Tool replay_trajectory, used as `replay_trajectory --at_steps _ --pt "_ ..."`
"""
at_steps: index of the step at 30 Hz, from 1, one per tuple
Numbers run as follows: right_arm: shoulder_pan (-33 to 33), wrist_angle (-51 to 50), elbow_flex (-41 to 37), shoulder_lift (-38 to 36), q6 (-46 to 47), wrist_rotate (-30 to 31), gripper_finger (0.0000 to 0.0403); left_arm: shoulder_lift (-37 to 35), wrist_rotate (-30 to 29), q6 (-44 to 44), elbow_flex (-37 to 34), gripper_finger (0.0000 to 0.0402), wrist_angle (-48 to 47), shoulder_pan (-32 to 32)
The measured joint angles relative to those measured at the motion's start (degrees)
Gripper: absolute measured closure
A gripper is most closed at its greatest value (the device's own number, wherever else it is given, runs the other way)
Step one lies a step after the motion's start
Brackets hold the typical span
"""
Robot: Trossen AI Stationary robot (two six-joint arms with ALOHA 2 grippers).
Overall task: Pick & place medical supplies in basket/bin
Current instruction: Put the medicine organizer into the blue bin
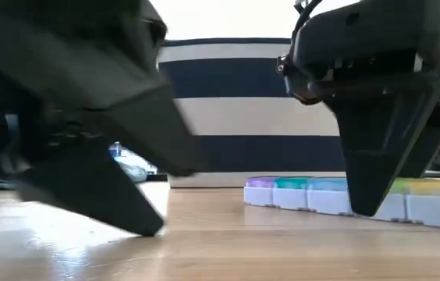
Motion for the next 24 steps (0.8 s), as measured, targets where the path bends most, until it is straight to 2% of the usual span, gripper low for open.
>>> replay_trajectory --at_steps 5,8,17,21,24 --pt "0.0 -0.3 0.3 1.8 -0.2 -0.4 0.0036 -1.4 -3.5 -3.9 -1.8 0.013 -0.5 -3.2" --pt "0.0 -1.1 0.5 0.8 -0.4 0.3 0.0058 -1.8 -4.9 -5.7 -2.4 0.013 -0.7 -4.8" --pt "-0.9 -7.8 0.1 -1.1 -1.0 2.3 0.0205 -2.6 -8.5 -10.7 -4.7 0.013 -0.5 -7.6" --pt "-0.7 -7.2 1.0 -4.2 -3.4 2.3 0.0208 -2.6 -9.0 -11.3 -4.8 0.013 -0.5 -7.8" --pt "-0.1 -6.3 3.9 -9.6 -4.5 7.4 0.0208 -2.6 -9.3 -11.3 -4.7 0.013 -0.6 -8.0"
